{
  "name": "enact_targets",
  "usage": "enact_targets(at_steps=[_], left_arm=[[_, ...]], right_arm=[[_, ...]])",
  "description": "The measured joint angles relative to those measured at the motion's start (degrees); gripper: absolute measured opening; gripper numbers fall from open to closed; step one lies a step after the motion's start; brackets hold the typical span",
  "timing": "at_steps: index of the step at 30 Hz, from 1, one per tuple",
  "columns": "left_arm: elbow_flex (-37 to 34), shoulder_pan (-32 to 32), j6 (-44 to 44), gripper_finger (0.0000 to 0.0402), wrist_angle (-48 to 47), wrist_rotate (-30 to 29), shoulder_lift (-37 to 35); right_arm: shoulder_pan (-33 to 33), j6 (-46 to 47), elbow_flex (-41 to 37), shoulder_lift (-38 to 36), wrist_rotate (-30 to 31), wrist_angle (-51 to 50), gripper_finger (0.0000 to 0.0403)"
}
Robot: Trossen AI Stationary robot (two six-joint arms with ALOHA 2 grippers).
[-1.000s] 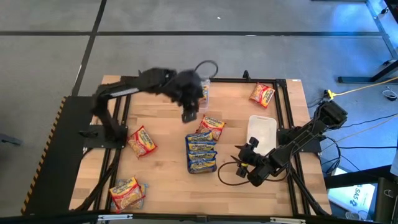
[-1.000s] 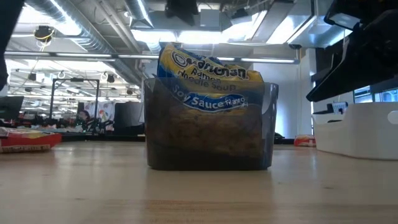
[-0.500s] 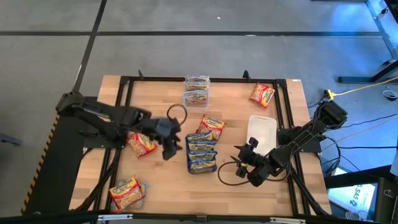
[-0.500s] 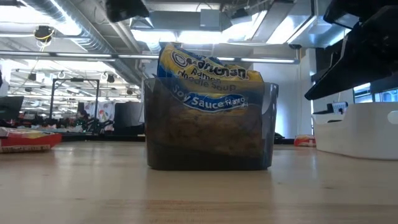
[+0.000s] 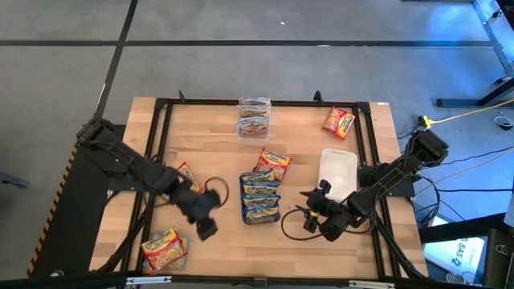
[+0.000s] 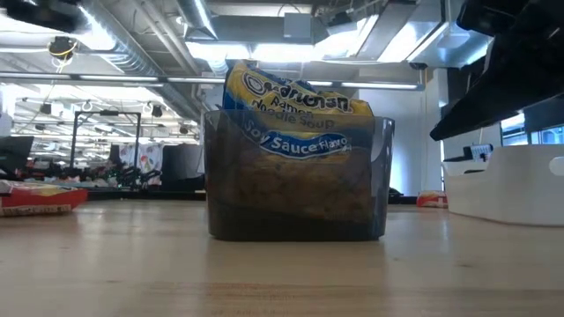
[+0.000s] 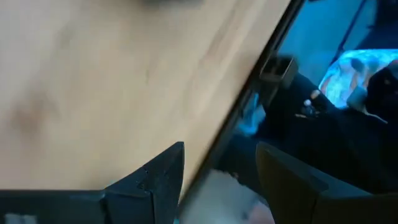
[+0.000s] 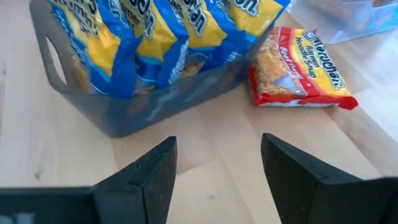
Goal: Sort Maruchan noodles
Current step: Put the right light blue noodle pack into the transparent bin
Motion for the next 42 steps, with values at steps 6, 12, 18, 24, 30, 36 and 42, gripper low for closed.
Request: enact_targets(at_steps=[6, 12, 18, 24, 30, 36, 42], left_arm=[[0.0, -11.2, -21.5, 0.0192, 1.6, 1.8, 4.1], [0.0, -21.5, -40.1, 0.0192, 8.2, 2.9, 10.6], [0.0, -26.7, -47.6, 0.0192, 11.9, 3.3, 16.5], [0.0, -27.4, -47.4, 0.0192, 3.3, 3.3, 18.0], [0.0, -27.0, -44.2, 0.0192, -18.1, -2.6, 17.5], [0.0, -24.9, -40.4, 0.0192, -33.8, -10.9, 17.5], [2.6, -24.2, -34.0, 0.0192, -25.9, -5.7, 17.5]], right_arm=[[0.0, 0.0, 0.0, 0.1, 0.0, 1.4, 0.0209], [0.0, 0.1, 0.0, 0.1, 0.0, 1.6, 0.0209], [0.0, 0.1, 0.0, 0.1, 0.0, 1.6, 0.0209], [0.0, 0.6, 0.0, 0.1, 0.0, 1.6, 0.0209], [0.0, 0.8, 0.0, 0.1, 0.0, 2.4, 0.0209], [0.0, 0.6, 0.0, 0.1, 0.0, 4.5, 0.0209], [0.0, 0.6, 0.0, 0.2, -1.9, 4.6, 0.0209]])
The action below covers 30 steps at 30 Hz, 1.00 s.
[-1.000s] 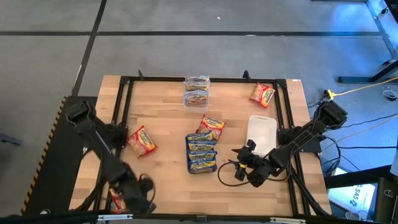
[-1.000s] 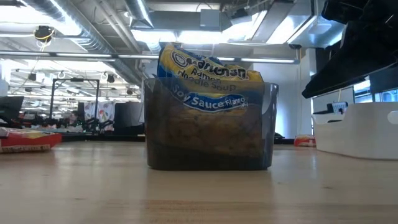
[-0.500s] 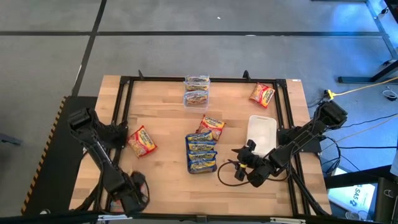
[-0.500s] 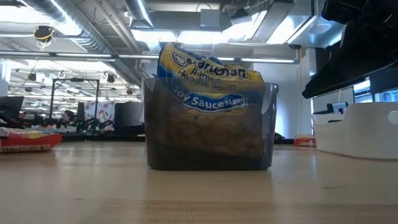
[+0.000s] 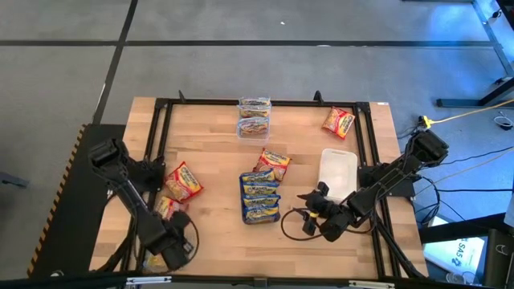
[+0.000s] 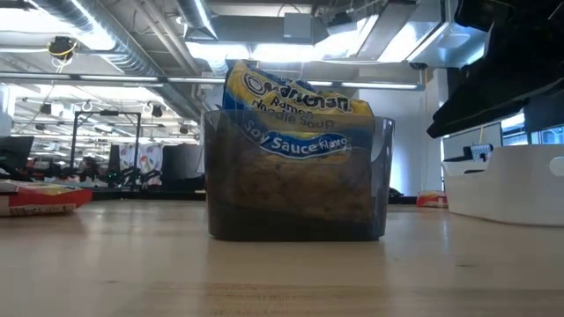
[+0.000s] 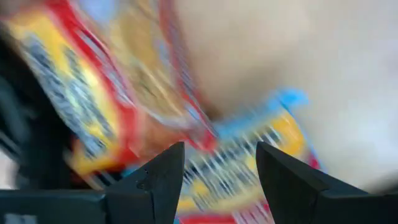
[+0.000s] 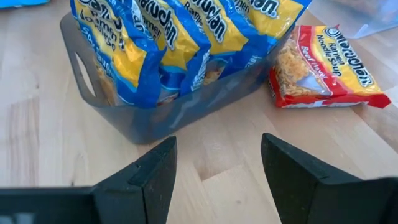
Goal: Sort Maruchan noodles
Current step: Put the right light blue noodle pack into the transparent bin
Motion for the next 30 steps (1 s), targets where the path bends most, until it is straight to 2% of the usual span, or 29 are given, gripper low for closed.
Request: enact_targets(at_steps=[5, 9, 15, 20, 22, 30], left_arm=[[3.0, -3.1, -5.2, 0.0192, 6.1, 2.1, 0.0], [2.9, -6.1, -7.3, 0.0192, 6.1, 4.9, 1.4], [2.9, -7.6, 2.9, 0.0192, 6.7, 4.4, 5.7], [3.2, -6.8, 12.5, 0.0192, 9.9, 3.8, 8.9], [3.2, -6.2, 15.1, 0.0192, 11.5, 1.8, 9.1], [3.1, -0.7, 25.3, 0.0192, 19.2, -13.4, 9.6]], right_arm=[[0.0, 0.0, 0.0, 0.0, 0.0, 0.8, 0.0209], [0.0, 0.0, 0.0, 0.0, -2.4, 1.5, 0.0209], [0.3, -0.9, 0.0, 0.0, -9.1, 3.3, 0.0209], [2.6, -2.0, 0.0, 0.0, -10.1, 6.9, 0.0209], [3.7, -1.9, 0.0, 0.0, -10.0, 8.2, 0.0209], [6.6, -0.5, 0.0, 0.0, -10.0, 13.5, 0.0209]])
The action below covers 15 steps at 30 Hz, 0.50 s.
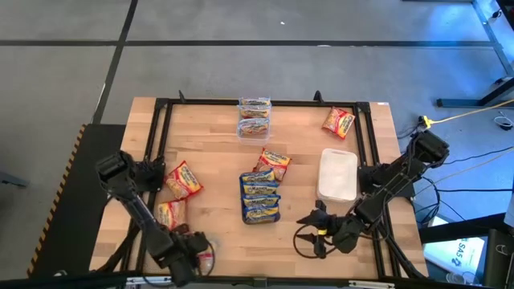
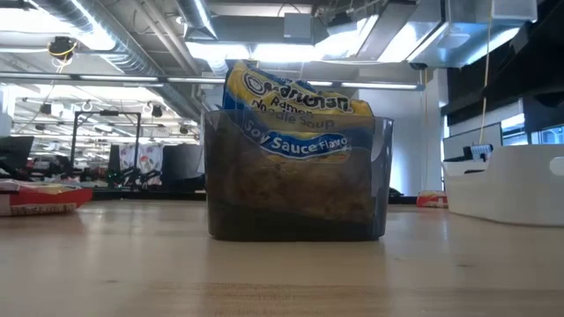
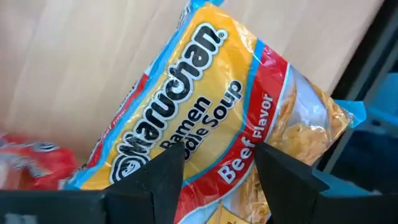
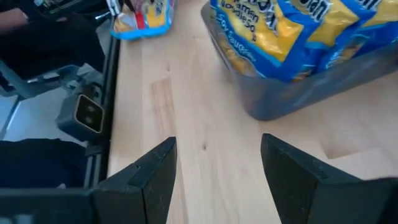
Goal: Sort Maruchan noodles
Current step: Put the right light blue noodle pack into the transparent bin
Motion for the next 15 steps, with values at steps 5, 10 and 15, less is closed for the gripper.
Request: enact_targets(at_steps=[5, 10, 15], left_arm=[[-0.1, 4.5, 8.4, 0.0192, 7.8, -5.9, 1.6], [-0.2, 8.6, 14.4, 0.0192, 16.7, -9.7, 3.2], [-0.2, 12.5, 20.8, 0.0192, 27.6, -11.7, 5.9]], right_arm=[[-0.2, 1.9, 0.0, 0.0, 0.0, 0.0, 0.0209], [-0.2, 2.9, 0.0, 0.0, 0.0, 0.1, 0.0209], [-0.2, 3.2, 0.0, 2.3, 0.7, 4.0, 0.0209]])
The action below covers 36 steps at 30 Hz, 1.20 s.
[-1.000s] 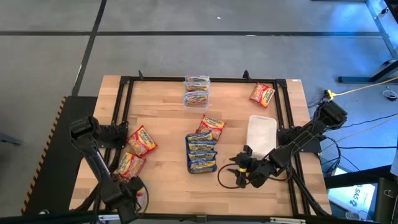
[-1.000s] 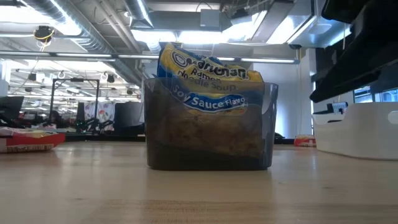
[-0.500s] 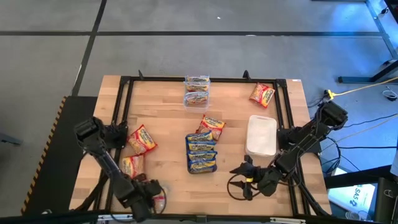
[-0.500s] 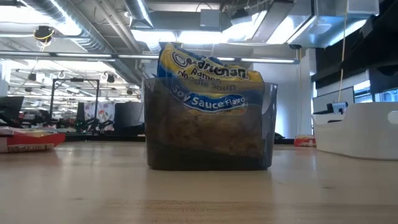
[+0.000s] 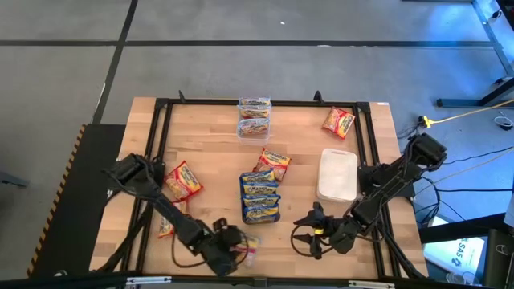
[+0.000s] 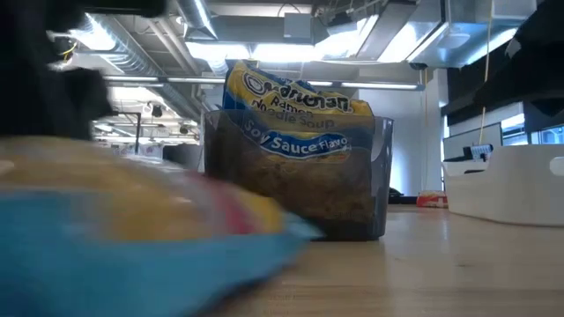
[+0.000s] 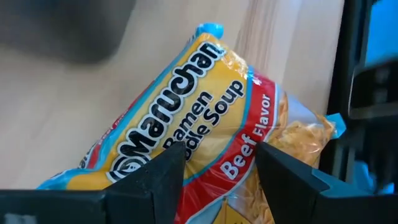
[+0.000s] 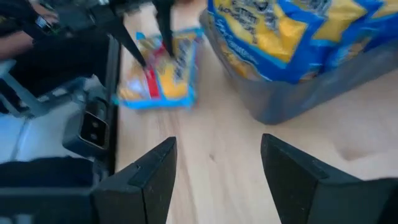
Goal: Sort Maruchan noodles
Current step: Put the right light blue noodle pack into the transparent bin
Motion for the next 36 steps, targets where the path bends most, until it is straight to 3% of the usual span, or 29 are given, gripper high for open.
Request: enact_targets(at_steps=[7, 16, 22, 28, 36], left_arm=[[0.0, 3.3, 8.1, 0.0192, 13.8, 0.3, 3.1], [0.0, 2.8, 7.7, 0.0192, 12.8, 3.7, -0.2], [0.0, -0.9, 6.3, 0.0192, 12.0, 2.2, -1.6], [0.0, -4.2, 6.3, 0.0192, 12.2, -3.8, 1.0], [0.1, -4.8, 6.3, 0.0192, 12.8, -4.6, 4.5]], right_arm=[[0.0, 1.3, 0.0, 6.4, 0.2, 13.0, 0.0231], [0.0, 12.7, 0.1, 11.6, -1.7, 17.8, 0.0303], [-1.9, 13.6, 1.5, 14.9, -1.6, 21.5, 0.0307], [-6.2, 13.4, 5.6, 19.6, -7.7, 20.8, 0.0308], [-9.6, 14.1, 10.3, 24.6, -10.4, 21.0, 0.0308]])
